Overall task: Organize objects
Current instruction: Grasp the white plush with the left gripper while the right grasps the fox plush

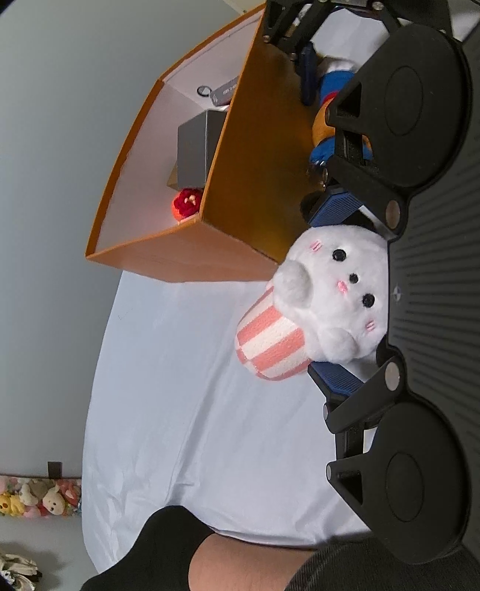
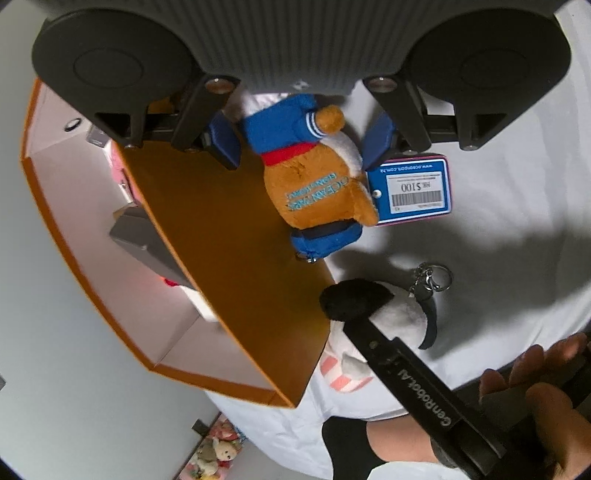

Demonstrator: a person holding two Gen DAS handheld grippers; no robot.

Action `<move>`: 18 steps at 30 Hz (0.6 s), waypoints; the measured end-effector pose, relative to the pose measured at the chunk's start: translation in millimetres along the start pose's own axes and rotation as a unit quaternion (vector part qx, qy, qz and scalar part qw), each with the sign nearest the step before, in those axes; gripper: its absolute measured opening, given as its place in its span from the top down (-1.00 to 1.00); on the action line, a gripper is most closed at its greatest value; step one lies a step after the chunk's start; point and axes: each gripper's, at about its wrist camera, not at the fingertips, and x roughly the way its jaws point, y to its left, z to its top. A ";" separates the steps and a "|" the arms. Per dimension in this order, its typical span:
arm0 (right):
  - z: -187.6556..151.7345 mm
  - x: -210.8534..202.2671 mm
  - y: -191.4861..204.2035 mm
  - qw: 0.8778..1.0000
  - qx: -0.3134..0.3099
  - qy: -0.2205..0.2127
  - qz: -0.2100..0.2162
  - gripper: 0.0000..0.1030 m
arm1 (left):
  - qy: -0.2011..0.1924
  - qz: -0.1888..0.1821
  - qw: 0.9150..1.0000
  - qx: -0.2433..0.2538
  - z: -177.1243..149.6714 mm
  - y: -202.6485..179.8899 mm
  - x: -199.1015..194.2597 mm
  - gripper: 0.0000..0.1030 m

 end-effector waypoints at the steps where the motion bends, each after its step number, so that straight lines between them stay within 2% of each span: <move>1: 0.1 2.6 -0.6 1.000 0.001 0.002 0.005 -0.38 | -0.003 -0.001 1.000 -0.004 0.3 1.0 1.6 -0.88; 3: -0.4 7.3 0.5 1.000 -0.003 0.006 0.007 -0.31 | -0.003 0.000 1.000 -0.007 0.5 2.2 4.9 -0.92; 10: -3.5 11.5 6.0 1.000 -0.012 0.012 0.000 -0.28 | -0.006 -0.002 1.000 -0.010 -0.3 3.2 8.2 -0.96; 15: -4.5 8.6 4.6 1.000 -0.001 0.017 0.001 -0.24 | -0.011 -0.006 1.000 -0.004 -2.5 2.7 4.3 -0.77; 18: -5.5 4.3 3.6 1.000 0.013 0.019 -0.001 -0.20 | -0.010 -0.007 1.000 0.002 -2.9 1.7 -0.5 -0.73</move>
